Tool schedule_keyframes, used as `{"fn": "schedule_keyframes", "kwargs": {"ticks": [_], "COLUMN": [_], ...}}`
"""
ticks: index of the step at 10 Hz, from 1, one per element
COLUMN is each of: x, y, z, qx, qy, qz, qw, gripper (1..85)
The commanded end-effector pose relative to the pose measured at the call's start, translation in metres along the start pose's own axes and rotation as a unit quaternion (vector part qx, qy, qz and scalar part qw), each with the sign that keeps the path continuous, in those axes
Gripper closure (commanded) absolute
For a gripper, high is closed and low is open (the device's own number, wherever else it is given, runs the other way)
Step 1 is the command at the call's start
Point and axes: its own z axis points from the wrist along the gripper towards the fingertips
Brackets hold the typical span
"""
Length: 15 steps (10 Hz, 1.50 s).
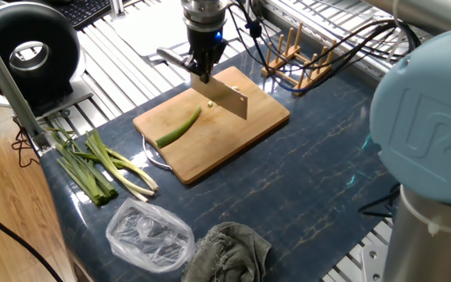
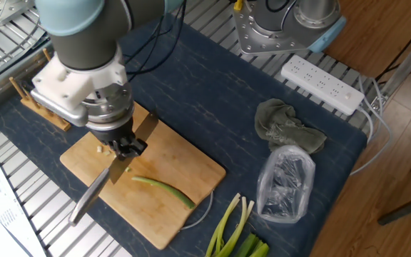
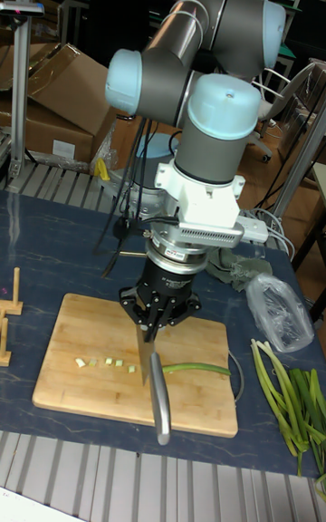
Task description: Chop the scallions
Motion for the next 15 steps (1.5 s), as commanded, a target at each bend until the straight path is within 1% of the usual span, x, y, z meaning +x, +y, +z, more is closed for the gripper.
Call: {"fn": "schedule_keyframes", "kwargs": {"ticks": [1,2,4,5,6,8,11,15], "x": [-0.007,-0.010,-0.014,-0.016,-0.019,-0.026,-0.029,-0.029], "y": [0.012,0.019,0.032,0.037,0.039,0.035,0.031,0.028], "z": [-0.002,-0.002,0.002,0.005,0.011,0.022,0.029,0.031], "qx": [-0.025,-0.025,-0.044,-0.050,-0.053,-0.043,-0.033,-0.024], "qy": [-0.005,-0.005,-0.008,-0.009,-0.012,-0.020,-0.024,-0.026], "qz": [-0.010,-0.004,0.012,0.021,0.026,0.027,0.026,0.023], "qw": [0.9996,0.9997,0.9989,0.9985,0.9982,0.9985,0.9988,0.9991], "gripper": [84.3,84.3,84.3,84.3,84.3,84.3,84.3,84.3]}}
